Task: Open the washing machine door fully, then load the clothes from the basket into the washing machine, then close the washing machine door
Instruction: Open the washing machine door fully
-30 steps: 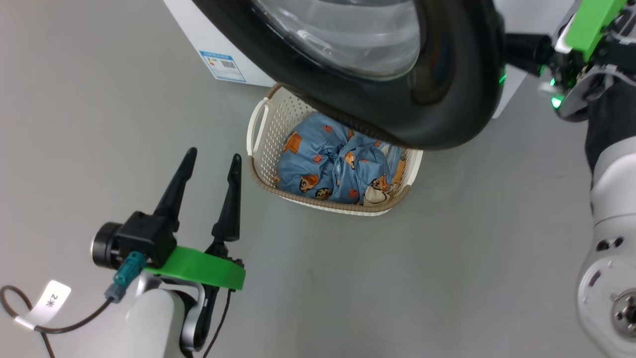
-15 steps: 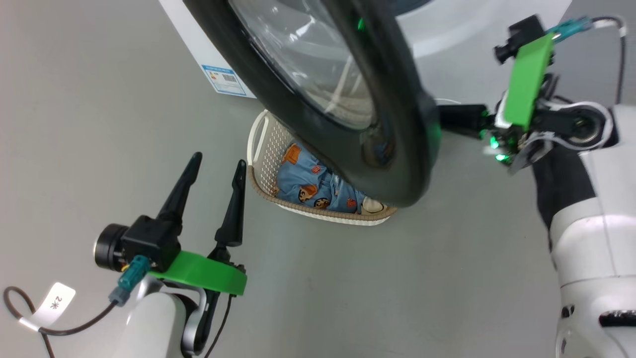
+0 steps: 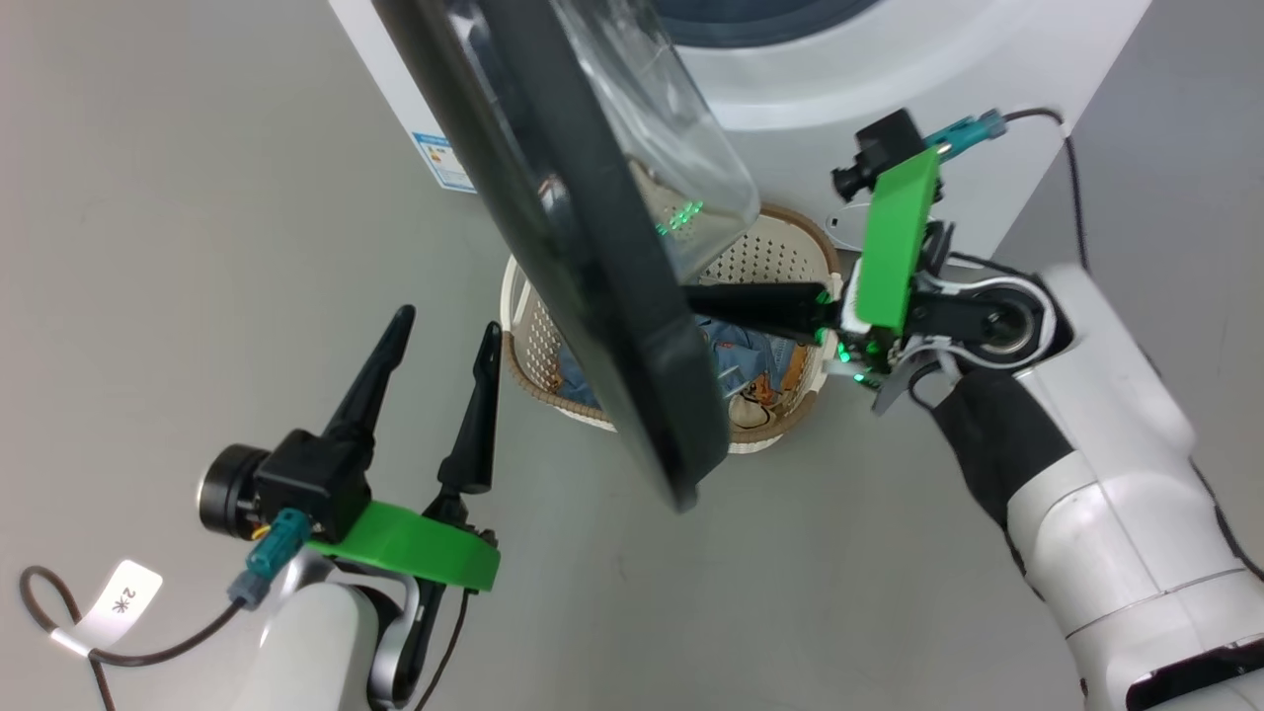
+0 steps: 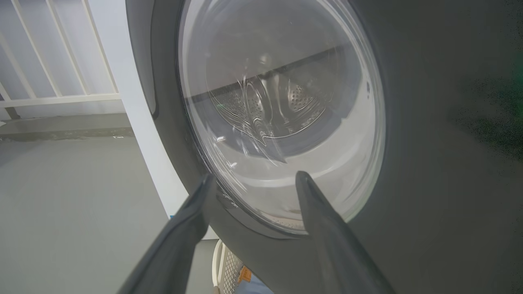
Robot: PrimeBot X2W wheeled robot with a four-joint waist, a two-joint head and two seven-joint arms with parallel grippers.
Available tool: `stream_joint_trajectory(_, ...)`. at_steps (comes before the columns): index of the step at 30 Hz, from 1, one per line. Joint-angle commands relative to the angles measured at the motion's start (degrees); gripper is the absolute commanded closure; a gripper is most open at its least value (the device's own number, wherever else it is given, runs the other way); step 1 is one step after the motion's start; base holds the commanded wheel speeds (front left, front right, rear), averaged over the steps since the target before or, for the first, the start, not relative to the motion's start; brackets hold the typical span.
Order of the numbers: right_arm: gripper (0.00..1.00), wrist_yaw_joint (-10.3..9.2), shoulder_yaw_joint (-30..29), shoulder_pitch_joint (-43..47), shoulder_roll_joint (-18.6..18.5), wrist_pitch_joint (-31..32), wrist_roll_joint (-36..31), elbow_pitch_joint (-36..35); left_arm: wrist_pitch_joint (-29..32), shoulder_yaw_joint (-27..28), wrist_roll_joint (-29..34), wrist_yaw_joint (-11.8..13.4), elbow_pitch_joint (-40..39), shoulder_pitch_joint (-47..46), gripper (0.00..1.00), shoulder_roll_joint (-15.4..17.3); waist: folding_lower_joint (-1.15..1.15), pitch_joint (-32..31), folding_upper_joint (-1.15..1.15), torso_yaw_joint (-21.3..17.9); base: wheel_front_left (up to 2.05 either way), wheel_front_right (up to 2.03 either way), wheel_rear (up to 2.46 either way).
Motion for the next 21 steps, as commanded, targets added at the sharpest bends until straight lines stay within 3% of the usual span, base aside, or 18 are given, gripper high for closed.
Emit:
stream_joint_trajectory(1,1.0,0.1,3.16,0.72,2.54,-1.6,2.2,-1.37,-0.36,1.87,-0.25,0.05,-1.27,0.25,0.0,1.36,0.0,-0.25,0.0,0.16,0.0,0.0,0.0)
stream_joint_trajectory(11,1.0,0.1,11.59,0.01,2.54,-6.27,8.53,0.3,-0.36,2.5,-0.2,0.06,-0.78,0.73,0.0,1.36,0.0,-0.89,0.0,0.48,0.0,0.0,0.0)
stream_joint_trajectory(21,1.0,0.1,15.04,-0.89,2.54,-10.08,11.58,1.87,-0.36,4.06,0.02,0.04,-0.48,1.45,0.0,1.36,0.0,-1.54,0.0,-0.25,0.0,0.0,0.0)
